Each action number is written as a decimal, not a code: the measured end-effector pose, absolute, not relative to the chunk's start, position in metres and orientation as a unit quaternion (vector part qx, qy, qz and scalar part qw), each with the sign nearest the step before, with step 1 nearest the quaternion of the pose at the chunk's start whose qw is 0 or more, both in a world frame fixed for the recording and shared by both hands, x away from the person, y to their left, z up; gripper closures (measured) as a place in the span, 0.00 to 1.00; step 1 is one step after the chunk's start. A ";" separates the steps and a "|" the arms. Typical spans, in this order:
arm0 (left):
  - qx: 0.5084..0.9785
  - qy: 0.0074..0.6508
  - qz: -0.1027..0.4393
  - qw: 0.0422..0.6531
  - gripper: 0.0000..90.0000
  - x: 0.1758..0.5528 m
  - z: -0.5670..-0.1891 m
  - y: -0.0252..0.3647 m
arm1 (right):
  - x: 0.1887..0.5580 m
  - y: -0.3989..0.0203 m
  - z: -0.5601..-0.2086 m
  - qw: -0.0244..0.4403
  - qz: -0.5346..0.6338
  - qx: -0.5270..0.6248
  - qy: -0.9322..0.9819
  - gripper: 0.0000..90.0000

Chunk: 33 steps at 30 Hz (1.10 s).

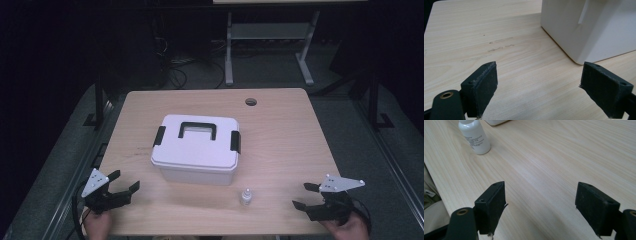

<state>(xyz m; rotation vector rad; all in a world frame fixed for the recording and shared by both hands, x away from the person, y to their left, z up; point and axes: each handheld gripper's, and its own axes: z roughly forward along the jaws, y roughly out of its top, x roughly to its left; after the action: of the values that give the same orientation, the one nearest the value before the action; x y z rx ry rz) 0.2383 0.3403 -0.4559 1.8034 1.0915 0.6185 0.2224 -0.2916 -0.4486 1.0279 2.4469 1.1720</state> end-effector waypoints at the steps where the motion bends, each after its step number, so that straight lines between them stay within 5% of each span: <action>1: 0.733 0.441 0.250 0.453 0.14 0.238 -0.456 0.340 | 0.223 -0.292 -0.448 0.118 0.404 0.351 0.836 0.26; 33: 0.713 0.447 0.254 0.477 0.14 0.231 -0.454 0.349 | 0.282 -0.232 -0.356 0.081 0.389 0.248 0.884 0.20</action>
<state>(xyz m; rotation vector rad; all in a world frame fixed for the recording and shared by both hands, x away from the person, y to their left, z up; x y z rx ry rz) 0.2311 0.3495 -0.4540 1.7416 1.0923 0.6214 0.2817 -0.2318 -0.3562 0.7419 2.6410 1.1618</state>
